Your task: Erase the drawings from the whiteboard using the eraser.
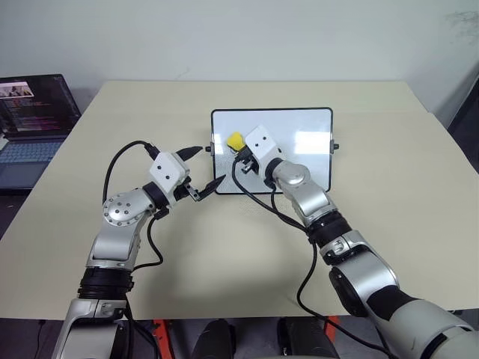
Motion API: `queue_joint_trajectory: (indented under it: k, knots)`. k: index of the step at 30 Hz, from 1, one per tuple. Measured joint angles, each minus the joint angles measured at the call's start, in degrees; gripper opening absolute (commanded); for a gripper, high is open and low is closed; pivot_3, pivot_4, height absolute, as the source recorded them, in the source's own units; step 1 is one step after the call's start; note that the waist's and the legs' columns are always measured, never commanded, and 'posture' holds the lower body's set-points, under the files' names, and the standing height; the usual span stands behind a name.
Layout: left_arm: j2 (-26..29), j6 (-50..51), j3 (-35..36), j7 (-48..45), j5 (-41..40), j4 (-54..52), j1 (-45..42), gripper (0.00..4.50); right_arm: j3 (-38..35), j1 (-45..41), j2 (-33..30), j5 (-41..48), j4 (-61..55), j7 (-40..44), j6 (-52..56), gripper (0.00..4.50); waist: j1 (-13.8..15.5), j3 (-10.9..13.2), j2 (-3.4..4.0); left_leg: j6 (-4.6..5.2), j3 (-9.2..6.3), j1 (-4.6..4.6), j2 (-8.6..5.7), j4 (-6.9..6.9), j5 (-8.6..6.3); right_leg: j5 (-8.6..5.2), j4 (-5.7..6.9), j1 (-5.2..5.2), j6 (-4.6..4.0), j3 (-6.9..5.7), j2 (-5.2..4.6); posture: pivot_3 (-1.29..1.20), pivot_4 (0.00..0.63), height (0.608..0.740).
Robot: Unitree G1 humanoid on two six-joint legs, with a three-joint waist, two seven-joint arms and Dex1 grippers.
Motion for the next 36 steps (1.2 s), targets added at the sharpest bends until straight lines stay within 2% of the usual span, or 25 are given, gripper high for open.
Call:
queue_joint_trajectory:
  k: [8,18,28,36]
  knots:
    - [0.02,0.05,0.05,0.12,0.00,-0.30,0.43,4.50,0.26,3.21,0.85,-0.13,-1.93,0.60,-0.26,1.23,0.05,0.00,0.00,0.00,0.01,-0.04,0.00,-0.04,0.00,0.00,-0.01,-0.05,0.00,0.01,0.00,0.00,0.150,0.740]
    - [0.04,0.23,0.17,0.16,0.00,-0.78,0.39,4.50,1.39,9.66,-3.16,-0.18,-9.87,2.65,1.76,1.23,0.53,0.00,0.00,0.00,-0.03,-0.02,-0.02,0.02,0.00,0.00,0.00,0.03,0.00,-0.03,-0.01,0.00,0.150,0.740]
    - [0.04,0.22,0.16,-0.04,0.00,-0.47,-0.17,4.50,1.08,6.01,-5.31,0.01,-7.03,2.83,1.92,1.23,0.56,0.00,0.00,-0.01,-0.09,0.07,-0.03,0.08,0.01,0.02,0.05,0.13,0.01,-0.07,0.00,0.00,0.150,0.740]
    - [0.04,0.22,0.16,-0.09,0.00,-0.42,-0.17,4.50,0.08,3.47,-3.58,0.39,-3.75,1.42,0.90,1.23,0.37,0.00,0.00,-0.01,-0.10,0.06,-0.03,0.06,0.03,0.04,0.07,0.11,0.00,-0.07,0.00,0.00,0.150,0.740]
